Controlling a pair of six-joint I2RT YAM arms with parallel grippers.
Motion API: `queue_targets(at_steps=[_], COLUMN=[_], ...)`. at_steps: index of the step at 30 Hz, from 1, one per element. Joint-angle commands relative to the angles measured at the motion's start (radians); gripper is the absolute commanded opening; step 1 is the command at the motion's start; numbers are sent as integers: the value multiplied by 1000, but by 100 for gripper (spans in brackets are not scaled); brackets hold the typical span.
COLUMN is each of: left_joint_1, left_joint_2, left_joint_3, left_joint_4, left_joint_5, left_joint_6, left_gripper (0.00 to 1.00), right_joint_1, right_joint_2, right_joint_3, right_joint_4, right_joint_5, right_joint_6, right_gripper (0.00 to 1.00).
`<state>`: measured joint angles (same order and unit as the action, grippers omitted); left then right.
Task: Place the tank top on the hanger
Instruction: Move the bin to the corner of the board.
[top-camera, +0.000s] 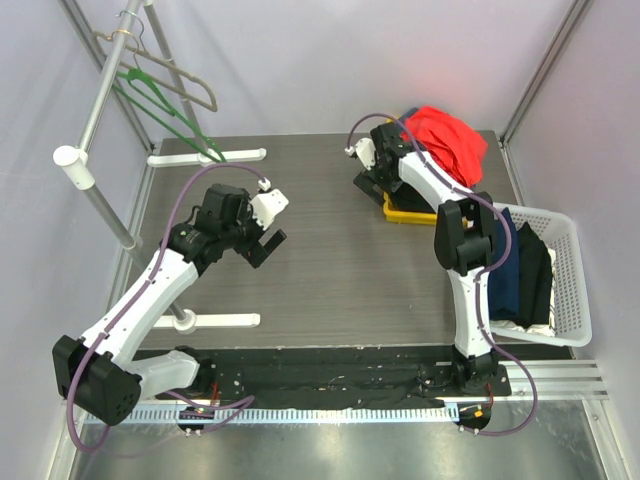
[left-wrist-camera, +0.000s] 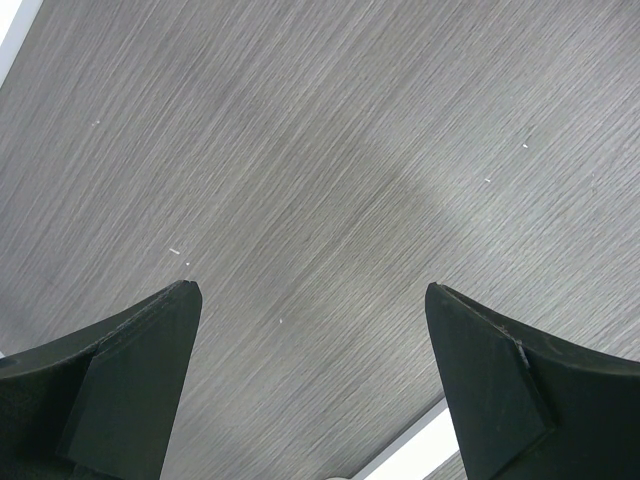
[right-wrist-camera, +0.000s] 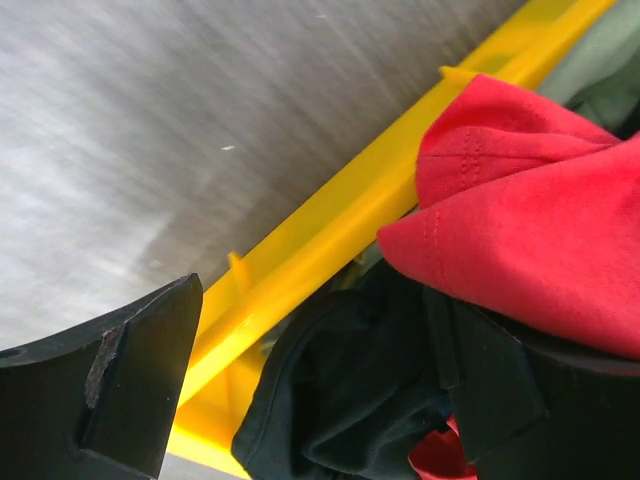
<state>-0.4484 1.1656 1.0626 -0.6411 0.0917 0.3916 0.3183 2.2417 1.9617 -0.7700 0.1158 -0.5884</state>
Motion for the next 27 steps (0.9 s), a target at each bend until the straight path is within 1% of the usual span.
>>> queue_targets(at_steps=[1, 17, 22, 27], left_joint_1=[7, 8, 11, 11], left_joint_2=[-7, -20, -20, -17], left_joint_3=[2, -12, -12, -6], left_joint_4=[31, 34, 32, 31], left_joint_5=[19, 17, 17, 23], left_joint_6=[-17, -20, -20, -25], left_gripper=[100, 100, 100, 100], right_joint_1=[-31, -174, -200, -225], right_joint_2=[18, 119, 131, 130], right_joint_3=[17, 120, 147, 149], right_joint_4=[109, 167, 190, 196], right_joint_5=[160, 298, 341, 351], right_joint_6=[-11, 5, 29, 22], right_gripper=[100, 100, 100, 100])
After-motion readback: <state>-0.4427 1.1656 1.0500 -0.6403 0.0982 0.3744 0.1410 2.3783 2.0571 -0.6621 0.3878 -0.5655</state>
